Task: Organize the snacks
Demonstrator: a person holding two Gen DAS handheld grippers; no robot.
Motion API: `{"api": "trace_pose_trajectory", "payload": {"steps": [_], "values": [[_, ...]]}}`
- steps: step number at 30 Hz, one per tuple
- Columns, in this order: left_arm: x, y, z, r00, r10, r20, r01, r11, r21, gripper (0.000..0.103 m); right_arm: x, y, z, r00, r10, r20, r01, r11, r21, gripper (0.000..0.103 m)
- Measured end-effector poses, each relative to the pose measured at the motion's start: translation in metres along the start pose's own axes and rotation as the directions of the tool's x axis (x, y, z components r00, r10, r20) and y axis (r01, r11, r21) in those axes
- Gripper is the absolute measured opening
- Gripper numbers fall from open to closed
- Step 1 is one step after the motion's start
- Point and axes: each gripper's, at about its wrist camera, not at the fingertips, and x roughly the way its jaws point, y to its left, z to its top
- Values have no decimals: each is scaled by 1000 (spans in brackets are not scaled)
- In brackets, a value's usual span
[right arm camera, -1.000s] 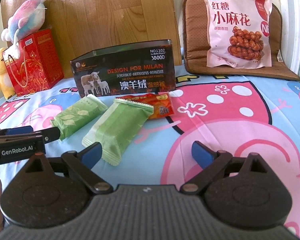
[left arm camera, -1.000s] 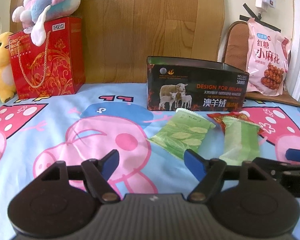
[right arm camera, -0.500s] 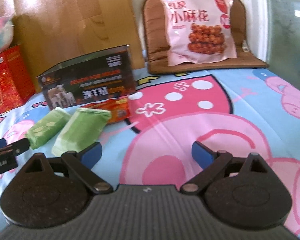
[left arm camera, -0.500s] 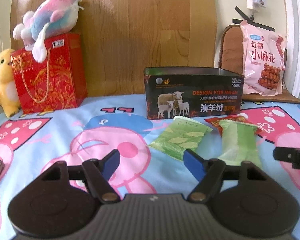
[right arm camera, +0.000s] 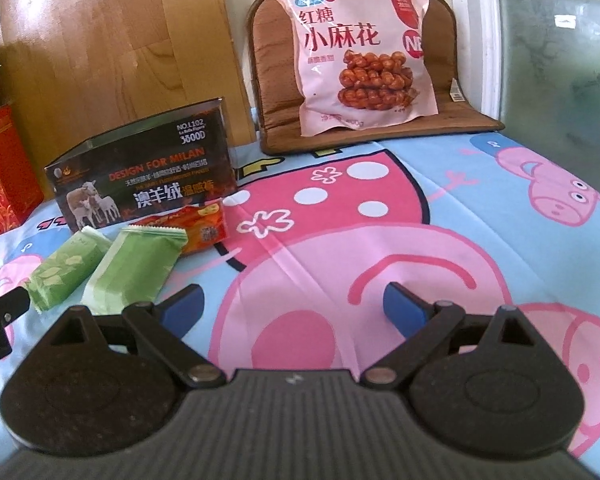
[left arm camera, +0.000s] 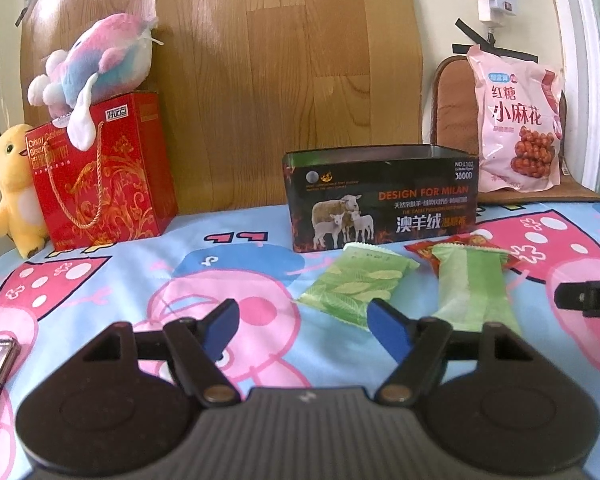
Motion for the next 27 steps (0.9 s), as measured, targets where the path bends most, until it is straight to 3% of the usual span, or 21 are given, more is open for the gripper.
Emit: {"api": "trace_pose_trajectory", "payload": {"steps": [27], "values": [[-5, 3, -1, 999, -28, 22, 28, 1000, -9, 73, 2, 4, -2, 997, -77, -2, 77, 997, -9, 99]]}}
